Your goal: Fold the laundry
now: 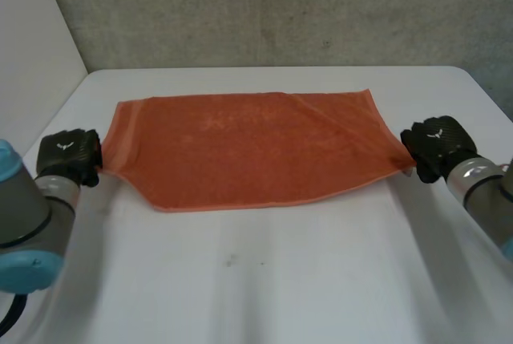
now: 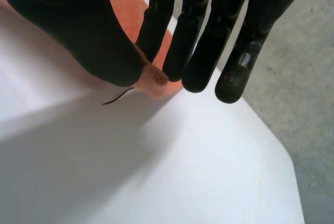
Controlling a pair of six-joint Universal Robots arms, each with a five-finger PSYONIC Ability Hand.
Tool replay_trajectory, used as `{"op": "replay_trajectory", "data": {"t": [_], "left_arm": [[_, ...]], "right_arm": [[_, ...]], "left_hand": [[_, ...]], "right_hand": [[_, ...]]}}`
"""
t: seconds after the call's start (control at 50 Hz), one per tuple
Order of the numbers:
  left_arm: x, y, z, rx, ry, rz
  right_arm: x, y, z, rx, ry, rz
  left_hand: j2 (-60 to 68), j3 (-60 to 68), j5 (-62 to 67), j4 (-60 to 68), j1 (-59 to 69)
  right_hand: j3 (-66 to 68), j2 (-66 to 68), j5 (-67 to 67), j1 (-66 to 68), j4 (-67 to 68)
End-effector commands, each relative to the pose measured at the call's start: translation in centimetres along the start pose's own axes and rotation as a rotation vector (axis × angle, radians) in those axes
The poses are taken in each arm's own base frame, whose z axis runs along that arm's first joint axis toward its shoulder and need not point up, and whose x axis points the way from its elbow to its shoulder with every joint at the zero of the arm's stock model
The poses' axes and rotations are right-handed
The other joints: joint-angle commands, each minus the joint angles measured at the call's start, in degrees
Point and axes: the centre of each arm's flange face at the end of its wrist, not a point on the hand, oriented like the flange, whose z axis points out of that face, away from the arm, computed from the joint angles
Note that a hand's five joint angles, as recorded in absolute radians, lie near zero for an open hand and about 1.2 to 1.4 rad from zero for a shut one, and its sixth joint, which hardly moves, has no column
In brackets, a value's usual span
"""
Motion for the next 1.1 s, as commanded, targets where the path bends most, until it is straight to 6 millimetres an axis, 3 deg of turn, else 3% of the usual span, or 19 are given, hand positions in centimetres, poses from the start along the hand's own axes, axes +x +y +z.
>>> {"op": "replay_trajectory", "data": {"t": [0.02, 0.04, 0.08, 0.14, 0.18, 0.26, 0.36, 0.4, 0.42, 0.46, 0.48, 0.52, 0.56, 0.58, 0.62, 0.88, 1.0, 1.08, 1.1], "left_arm": [[-3.2, -1.6, -4.9, -0.187, -0.044, -0.012], [-3.2, -1.6, -4.9, -0.188, -0.044, -0.012], [-4.2, -2.1, -7.0, -0.277, -0.053, -0.021], [-4.6, -2.3, -7.8, -0.323, -0.057, -0.025], [-4.8, -2.6, -9.0, -0.398, -0.021, -0.038], [-4.3, -2.8, -9.4, -0.438, 0.048, -0.059], [-4.6, -3.2, -8.0, -0.400, 0.069, -0.073], [-4.3, -2.0, -6.2, -0.407, 0.076, -0.070], [-4.3, -2.0, -6.2, -0.407, 0.076, -0.070], [-3.5, -1.3, -4.0, -0.363, 0.090, -0.052], [-3.5, -1.3, -4.0, -0.362, 0.090, -0.052], [-2.9, -1.1, -2.9, -0.335, 0.101, -0.045], [-2.0, -0.4, -0.4, -0.282, 0.113, -0.034], [-2.0, -0.4, -0.3, -0.282, 0.113, -0.034], [-1.9, -0.3, 2.4, -0.222, 0.081, -0.022], [-0.2, 0.1, 10.2, -0.039, 0.033, 0.002], [0.4, 0.1, 12.7, 0.083, 0.019, 0.000], [0.7, 0.3, 13.3, 0.112, 0.019, 0.000], [1.0, 0.3, 13.4, 0.126, 0.028, 0.001]], "right_arm": [[4.0, -0.6, -5.4, -0.248, -0.044, -0.019], [4.0, -0.6, -5.4, -0.248, -0.044, -0.019], [4.6, -0.3, -7.6, -0.367, -0.116, -0.065], [4.3, 0.0, -9.6, -0.472, -0.221, -0.118], [4.0, 0.2, -10.3, -0.504, -0.275, -0.142], [4.1, 0.0, -10.2, -0.490, -0.277, -0.176], [5.0, -0.1, -8.4, -0.404, -0.168, -0.189], [5.0, 0.8, -6.3, -0.366, -0.125, -0.164], [5.0, 0.8, -6.3, -0.365, -0.125, -0.164], [3.7, 0.7, -4.0, -0.303, -0.127, -0.168], [3.7, 0.7, -4.0, -0.302, -0.127, -0.168], [2.3, 0.4, -1.8, -0.238, -0.123, -0.176], [2.1, 0.5, -0.6, -0.215, -0.103, -0.178], [2.1, 0.5, -0.6, -0.214, -0.103, -0.178], [2.4, 0.9, 1.8, -0.172, -0.040, -0.189], [2.6, 0.7, 9.5, 0.028, 0.161, -0.231], [2.5, 1.0, 12.0, 0.089, 0.221, -0.246], [2.2, 1.4, 13.0, 0.095, 0.225, -0.246], [1.9, 1.5, 13.3, 0.098, 0.220, -0.247]], "left_hand": [[10.18, 10.27, 10.53, 10.28, 11.42], [10.18, 10.27, 10.53, 10.28, 11.42], [10.18, 10.27, 10.53, 10.28, 11.42], [10.18, 10.27, 10.53, 10.28, 11.42], [10.18, 10.27, 10.53, 10.28, 11.42], [10.18, 10.27, 10.53, 10.28, 11.42], [10.18, 10.27, 10.53, 10.28, 11.42], [10.18, 10.27, 10.53, 10.28, 11.42], [10.18, 10.27, 10.53, 10.28, 11.42], [10.18, 10.27, 10.53, 10.28, 11.42], [10.18, 10.27, 10.53, 10.28, 11.42], [10.18, 10.27, 10.53, 10.28, 11.42], [10.18, 10.27, 10.53, 10.28, 11.42], [10.18, 10.27, 10.53, 10.28, 11.42], [10.18, 10.27, 10.53, 10.28, 11.42], [10.18, 10.27, 10.53, 10.28, 11.42], [10.18, 10.27, 10.53, 10.28, 11.42], [10.18, 10.27, 10.53, 10.28, 11.42], [10.18, 10.27, 10.53, 10.28, 11.42]], "right_hand": [[11.89, 12.26, 12.76, 23.62, 11.61], [11.89, 12.26, 12.76, 23.62, 11.61], [11.89, 12.26, 12.76, 23.62, 11.61], [11.89, 12.26, 12.76, 23.62, 11.61], [11.89, 12.26, 12.76, 23.62, 11.61], [11.89, 12.26, 12.76, 23.62, 11.61], [11.89, 12.26, 12.76, 23.62, 11.61], [11.89, 12.26, 12.76, 23.62, 11.61], [11.89, 12.26, 12.76, 23.62, 11.61], [11.89, 12.26, 12.76, 23.62, 11.61], [11.89, 12.26, 12.76, 23.62, 11.61], [11.89, 12.26, 12.76, 23.62, 11.61], [11.89, 12.26, 12.76, 23.62, 11.61], [11.89, 12.26, 12.76, 23.62, 11.61], [11.89, 12.26, 12.76, 23.62, 11.61], [11.89, 12.26, 12.76, 23.62, 11.61], [11.89, 12.26, 12.76, 23.62, 11.61], [11.89, 12.26, 12.76, 23.62, 11.61], [-16.70, -16.33, -15.82, -4.97, -16.97]]}}
